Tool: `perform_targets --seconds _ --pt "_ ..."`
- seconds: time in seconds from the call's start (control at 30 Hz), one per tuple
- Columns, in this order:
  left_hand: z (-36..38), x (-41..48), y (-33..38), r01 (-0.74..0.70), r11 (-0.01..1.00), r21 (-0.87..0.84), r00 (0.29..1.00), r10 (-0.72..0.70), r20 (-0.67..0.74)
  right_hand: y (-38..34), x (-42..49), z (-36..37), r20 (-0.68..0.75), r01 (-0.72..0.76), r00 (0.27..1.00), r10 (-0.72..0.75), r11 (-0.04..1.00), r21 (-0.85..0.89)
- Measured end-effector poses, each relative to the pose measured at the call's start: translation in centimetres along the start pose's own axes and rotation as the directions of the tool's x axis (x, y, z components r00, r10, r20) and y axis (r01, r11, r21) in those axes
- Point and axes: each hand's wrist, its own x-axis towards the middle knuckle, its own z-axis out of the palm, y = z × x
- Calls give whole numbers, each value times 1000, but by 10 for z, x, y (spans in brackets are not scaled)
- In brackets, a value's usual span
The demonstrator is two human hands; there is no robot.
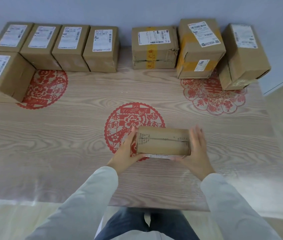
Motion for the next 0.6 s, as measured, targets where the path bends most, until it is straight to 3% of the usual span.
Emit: perform_targets --seconds 0.1,0.2,0.37,0.6 --pt "6 -1 -3 97 995 -23 995 -97 -14 1 -7 5 86 -189 982 170 927 323" --pt "6 -3 3 109 986 -123 988 -122 -97 -9 -8 4 18 -232 967 252 858 458" --pt "5 -8 18 122 958 -258 961 -179 -212 -28 -11 -2 -58 -266 953 298 911 316" --pt "22 -10 11 212 951 -223 964 -241 -109 -25 -3 11 25 -495 868 495 862 107"
